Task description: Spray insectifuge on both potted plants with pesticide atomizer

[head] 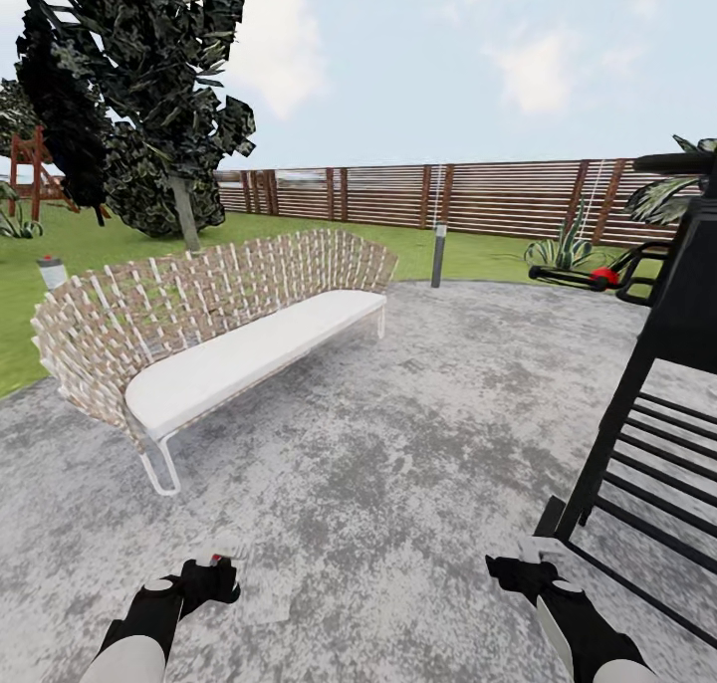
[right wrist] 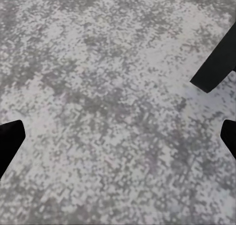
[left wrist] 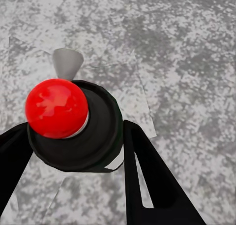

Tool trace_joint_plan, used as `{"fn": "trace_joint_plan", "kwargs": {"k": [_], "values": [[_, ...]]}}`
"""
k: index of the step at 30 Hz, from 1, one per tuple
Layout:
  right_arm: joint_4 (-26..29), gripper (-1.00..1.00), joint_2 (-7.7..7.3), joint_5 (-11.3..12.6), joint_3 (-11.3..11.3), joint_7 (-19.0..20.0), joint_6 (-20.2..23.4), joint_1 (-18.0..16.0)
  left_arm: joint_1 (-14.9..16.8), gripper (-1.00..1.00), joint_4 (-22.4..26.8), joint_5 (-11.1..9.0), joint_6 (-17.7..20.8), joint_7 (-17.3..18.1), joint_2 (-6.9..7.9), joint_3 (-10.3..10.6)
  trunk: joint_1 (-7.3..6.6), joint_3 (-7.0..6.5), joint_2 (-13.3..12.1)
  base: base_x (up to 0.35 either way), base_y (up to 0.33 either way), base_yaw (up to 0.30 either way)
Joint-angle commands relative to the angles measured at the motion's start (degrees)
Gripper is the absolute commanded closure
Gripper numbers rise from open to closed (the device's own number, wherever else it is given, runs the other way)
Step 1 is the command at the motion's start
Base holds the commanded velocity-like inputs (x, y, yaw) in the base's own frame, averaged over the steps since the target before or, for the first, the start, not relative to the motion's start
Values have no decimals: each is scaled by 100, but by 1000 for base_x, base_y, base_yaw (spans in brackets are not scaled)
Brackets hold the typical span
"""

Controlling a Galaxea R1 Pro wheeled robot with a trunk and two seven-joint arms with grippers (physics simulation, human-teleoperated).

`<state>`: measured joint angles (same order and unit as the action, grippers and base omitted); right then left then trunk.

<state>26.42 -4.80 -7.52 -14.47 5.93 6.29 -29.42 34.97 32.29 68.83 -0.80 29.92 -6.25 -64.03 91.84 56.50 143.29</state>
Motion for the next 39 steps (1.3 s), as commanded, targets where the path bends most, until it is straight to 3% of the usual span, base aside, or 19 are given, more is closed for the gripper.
{"fn": "trace_joint_plan", "kwargs": {"k": [1,18,39], "values": [[12,-100,5,-60,-47,49,30,-2,9,100,16,34,-8,40,-8,-48,-1,6,3,21,0,0],[12,-100,5,-57,-51,49,33,-2,9,100,14,27,-8,40,-15,-48,-1,55,3,135,0,99],[12,-100,5,-56,-50,49,36,-2,9,100,14,33,0,40,-17,-48,-1,57,3,95,-17,3]]}}
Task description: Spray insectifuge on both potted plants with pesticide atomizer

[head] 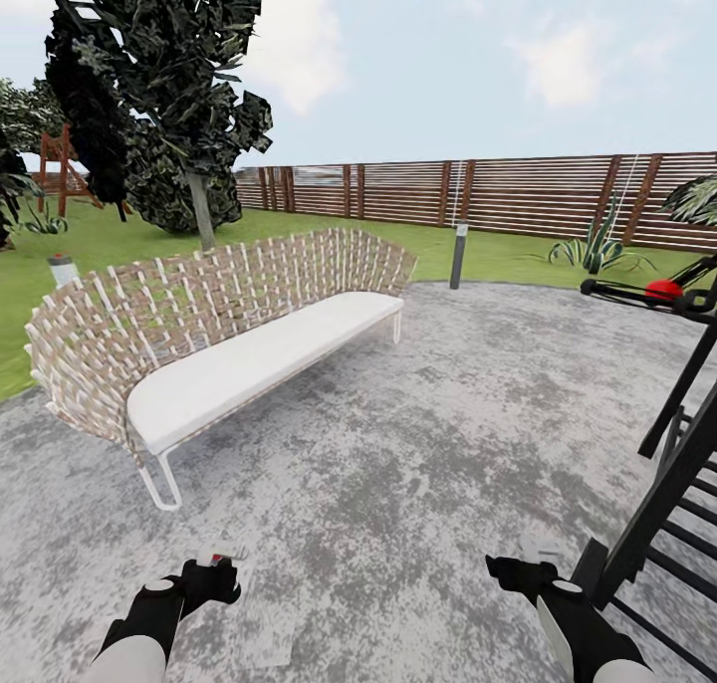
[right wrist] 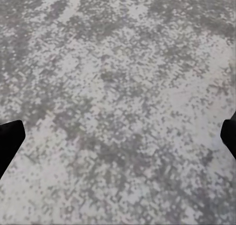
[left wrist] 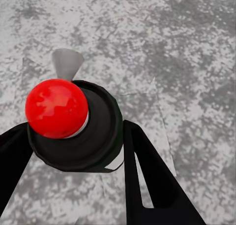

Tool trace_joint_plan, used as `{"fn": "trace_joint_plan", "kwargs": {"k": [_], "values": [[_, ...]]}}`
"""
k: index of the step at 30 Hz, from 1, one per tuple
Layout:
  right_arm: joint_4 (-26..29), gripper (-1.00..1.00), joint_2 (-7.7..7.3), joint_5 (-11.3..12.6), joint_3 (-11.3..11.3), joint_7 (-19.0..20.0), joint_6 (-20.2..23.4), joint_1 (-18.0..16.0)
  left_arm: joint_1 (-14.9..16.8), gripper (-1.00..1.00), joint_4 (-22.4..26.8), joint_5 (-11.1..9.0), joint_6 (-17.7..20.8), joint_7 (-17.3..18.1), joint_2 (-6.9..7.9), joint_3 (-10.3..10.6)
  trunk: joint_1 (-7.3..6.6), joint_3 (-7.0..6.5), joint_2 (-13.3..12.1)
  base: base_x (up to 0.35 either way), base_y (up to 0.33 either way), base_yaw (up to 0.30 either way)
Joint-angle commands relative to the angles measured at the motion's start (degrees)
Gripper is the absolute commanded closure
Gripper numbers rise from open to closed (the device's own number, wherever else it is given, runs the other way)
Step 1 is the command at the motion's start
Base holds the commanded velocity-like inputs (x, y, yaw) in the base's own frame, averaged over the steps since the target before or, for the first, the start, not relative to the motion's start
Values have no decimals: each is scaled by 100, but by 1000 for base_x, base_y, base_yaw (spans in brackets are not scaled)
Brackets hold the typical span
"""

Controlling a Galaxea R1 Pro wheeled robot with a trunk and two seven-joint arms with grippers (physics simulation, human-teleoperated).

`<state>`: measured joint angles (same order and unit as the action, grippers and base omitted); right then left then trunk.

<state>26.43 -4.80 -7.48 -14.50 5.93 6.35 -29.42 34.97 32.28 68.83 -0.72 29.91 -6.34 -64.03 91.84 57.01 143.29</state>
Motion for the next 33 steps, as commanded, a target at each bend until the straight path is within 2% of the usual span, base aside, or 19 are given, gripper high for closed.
{"fn": "trace_joint_plan", "kwargs": {"k": [1,14,29,33], "values": [[13,-100,5,-61,-46,49,31,-2,9,100,15,34,-8,41,-7,-48,-1,6,3,20,-14,0],[14,-100,5,-61,-44,49,33,-2,9,100,15,26,-8,41,-6,-48,-1,6,3,54,78,0],[12,-100,5,-61,-44,49,33,-3,9,100,15,25,-8,41,-6,-48,-1,6,3,308,77,0],[12,-100,5,-61,-44,49,33,-2,9,100,15,25,-8,41,-7,-48,-1,6,3,108,2,0]]}}
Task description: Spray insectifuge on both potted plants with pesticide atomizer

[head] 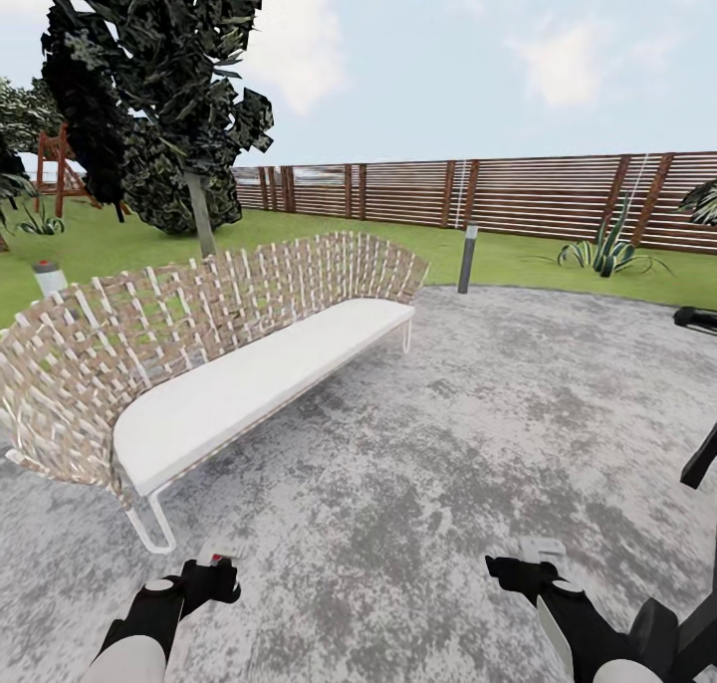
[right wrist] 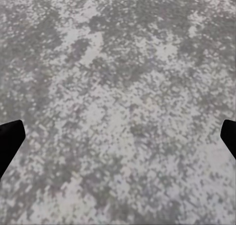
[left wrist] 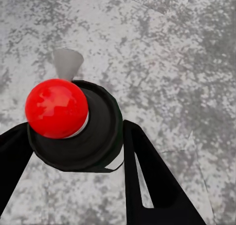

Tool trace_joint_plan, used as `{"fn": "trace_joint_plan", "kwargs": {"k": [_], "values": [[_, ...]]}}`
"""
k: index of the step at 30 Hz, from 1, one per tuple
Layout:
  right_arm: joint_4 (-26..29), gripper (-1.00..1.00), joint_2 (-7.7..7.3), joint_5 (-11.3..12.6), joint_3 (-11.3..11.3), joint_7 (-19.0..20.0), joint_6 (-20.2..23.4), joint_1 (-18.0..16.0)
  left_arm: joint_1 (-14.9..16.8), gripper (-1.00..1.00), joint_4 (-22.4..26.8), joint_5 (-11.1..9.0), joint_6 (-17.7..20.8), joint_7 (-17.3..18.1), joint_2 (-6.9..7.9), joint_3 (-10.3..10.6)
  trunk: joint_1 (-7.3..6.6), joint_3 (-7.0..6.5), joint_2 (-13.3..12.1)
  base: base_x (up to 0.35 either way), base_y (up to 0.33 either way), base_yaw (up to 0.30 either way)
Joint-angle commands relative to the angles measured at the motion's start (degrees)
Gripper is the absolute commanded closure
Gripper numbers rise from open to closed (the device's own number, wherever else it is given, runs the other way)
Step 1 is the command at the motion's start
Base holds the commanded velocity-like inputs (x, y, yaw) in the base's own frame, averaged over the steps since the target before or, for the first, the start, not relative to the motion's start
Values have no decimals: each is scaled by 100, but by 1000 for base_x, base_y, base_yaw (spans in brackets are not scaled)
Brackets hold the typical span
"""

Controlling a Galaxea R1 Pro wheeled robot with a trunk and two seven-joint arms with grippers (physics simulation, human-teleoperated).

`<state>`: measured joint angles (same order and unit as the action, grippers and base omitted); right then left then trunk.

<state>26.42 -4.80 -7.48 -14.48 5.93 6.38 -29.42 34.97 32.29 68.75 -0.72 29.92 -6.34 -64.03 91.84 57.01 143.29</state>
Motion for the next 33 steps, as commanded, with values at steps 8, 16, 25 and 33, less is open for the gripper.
{"fn": "trace_joint_plan", "kwargs": {"k": [8,16,25,33], "values": [[12,-100,5,-60,-46,49,30,-2,9,100,15,33,-8,41,-8,-48,-1,6,3,110,-56,0],[12,-100,5,-59,-47,49,30,-2,9,100,15,35,-8,41,-8,-48,-1,6,3,109,-83,0],[13,-100,5,-59,-46,49,30,-2,9,100,15,33,-8,41,-8,-48,-1,6,3,94,-15,0],[15,-100,5,-58,-47,49,30,-2,9,100,15,33,-8,41,-8,-48,-1,6,3,101,0,0]]}}
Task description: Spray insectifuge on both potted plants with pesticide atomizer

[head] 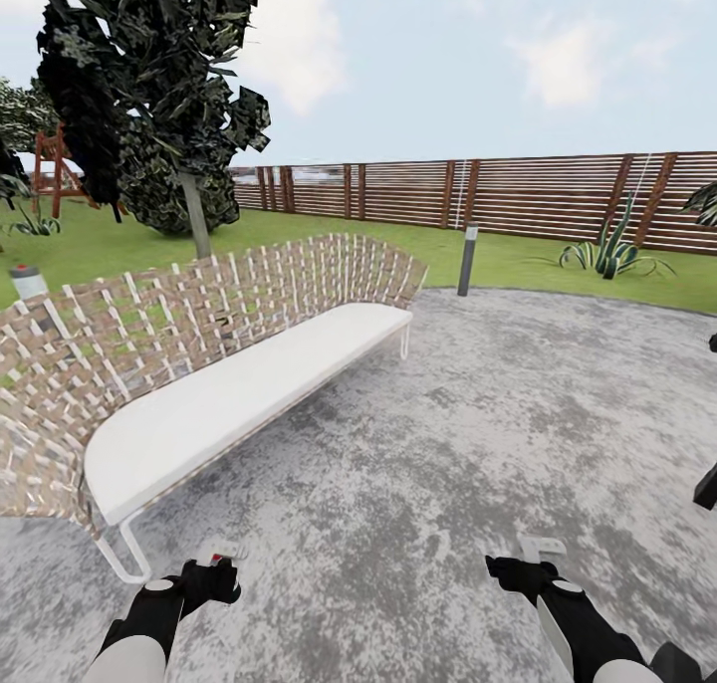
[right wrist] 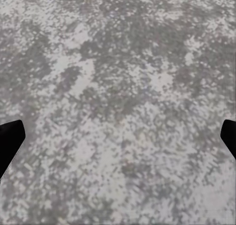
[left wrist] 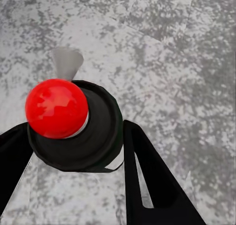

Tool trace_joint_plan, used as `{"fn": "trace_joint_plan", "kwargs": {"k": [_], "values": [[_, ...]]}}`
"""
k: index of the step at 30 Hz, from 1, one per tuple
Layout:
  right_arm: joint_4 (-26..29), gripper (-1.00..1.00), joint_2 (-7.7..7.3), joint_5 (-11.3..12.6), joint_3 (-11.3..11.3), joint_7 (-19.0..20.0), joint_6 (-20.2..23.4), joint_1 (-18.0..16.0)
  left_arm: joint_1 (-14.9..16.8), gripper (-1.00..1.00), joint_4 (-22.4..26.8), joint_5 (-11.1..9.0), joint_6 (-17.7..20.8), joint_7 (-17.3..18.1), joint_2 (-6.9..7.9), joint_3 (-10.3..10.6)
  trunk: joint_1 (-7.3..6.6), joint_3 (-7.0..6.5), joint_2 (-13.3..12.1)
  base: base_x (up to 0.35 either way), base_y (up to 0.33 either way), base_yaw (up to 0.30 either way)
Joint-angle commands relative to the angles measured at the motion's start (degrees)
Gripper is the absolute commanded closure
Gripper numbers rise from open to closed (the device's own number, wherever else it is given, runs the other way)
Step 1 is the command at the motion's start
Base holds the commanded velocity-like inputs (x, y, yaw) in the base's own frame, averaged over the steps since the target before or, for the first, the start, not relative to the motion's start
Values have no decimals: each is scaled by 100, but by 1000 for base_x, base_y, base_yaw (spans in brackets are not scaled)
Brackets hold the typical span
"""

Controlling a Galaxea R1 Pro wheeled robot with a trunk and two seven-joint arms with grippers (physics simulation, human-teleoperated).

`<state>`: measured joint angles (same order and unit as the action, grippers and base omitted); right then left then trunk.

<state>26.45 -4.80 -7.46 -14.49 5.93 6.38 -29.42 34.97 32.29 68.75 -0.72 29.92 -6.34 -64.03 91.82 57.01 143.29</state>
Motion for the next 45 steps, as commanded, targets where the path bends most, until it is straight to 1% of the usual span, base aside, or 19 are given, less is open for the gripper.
{"fn": "trace_joint_plan", "kwargs": {"k": [1,29,35,45], "values": [[11,-100,5,-61,-46,49,30,-2,9,100,15,33,-8,41,-7,-48,1,6,3,262,0,0],[9,-100,5,-54,-53,49,30,-3,9,100,15,33,-8,41,-7,-48,1,6,3,326,0,0],[9,-100,5,-41,-53,49,30,-2,9,100,15,34,-8,41,-7,-48,1,1,3,311,79,-31],[12,-100,5,-27,-54,49,30,-3,9,100,15,35,-8,41,-7,-48,1,-41,3,60,25,-213]]}}
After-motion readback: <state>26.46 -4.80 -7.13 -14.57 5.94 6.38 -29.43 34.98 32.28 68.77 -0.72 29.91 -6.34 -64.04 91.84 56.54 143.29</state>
